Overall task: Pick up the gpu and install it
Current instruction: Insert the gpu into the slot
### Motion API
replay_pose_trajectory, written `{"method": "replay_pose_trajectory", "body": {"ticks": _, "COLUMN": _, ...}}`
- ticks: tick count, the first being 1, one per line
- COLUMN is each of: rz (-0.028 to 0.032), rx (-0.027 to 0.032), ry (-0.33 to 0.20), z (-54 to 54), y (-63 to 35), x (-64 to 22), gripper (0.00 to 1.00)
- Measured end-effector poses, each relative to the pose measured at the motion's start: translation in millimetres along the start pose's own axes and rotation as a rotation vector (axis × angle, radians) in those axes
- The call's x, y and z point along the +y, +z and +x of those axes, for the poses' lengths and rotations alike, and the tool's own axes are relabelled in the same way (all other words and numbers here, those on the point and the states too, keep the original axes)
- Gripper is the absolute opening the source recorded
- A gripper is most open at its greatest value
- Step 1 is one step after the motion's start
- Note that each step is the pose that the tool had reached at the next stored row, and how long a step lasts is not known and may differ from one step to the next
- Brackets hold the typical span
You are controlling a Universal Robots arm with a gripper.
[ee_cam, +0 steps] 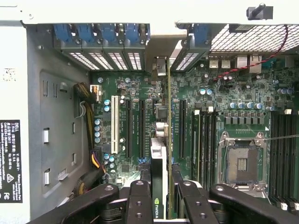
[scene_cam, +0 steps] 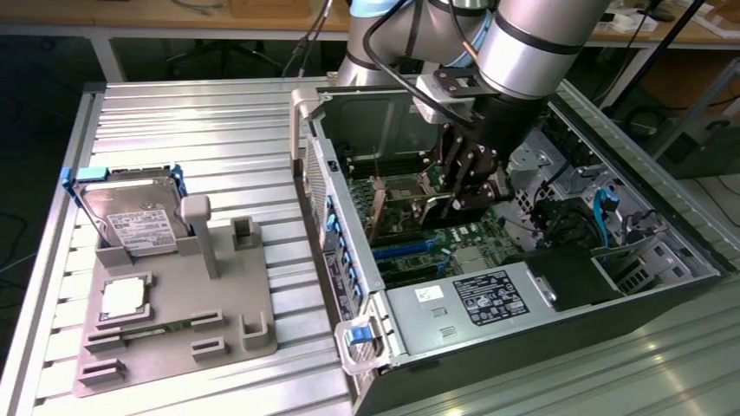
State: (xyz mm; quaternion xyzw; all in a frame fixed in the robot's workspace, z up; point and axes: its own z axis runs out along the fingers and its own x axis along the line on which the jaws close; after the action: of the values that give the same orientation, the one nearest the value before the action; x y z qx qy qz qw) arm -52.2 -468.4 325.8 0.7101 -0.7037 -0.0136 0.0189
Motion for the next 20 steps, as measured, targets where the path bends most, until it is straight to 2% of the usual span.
{"method": "replay_pose_trajectory", "body": {"ticks": 11, "rz": 0.0001, "rx": 0.0, "ry": 0.0, "z": 0.0, "y": 2.7, "x": -0.1, "gripper": 0.27}}
{"method": "replay_pose_trajectory", "body": {"ticks": 20, "rz": 0.0001, "rx": 0.0, "ry": 0.0, "z": -0.1, "y": 8.6, "x": -0.4, "gripper": 0.27}}
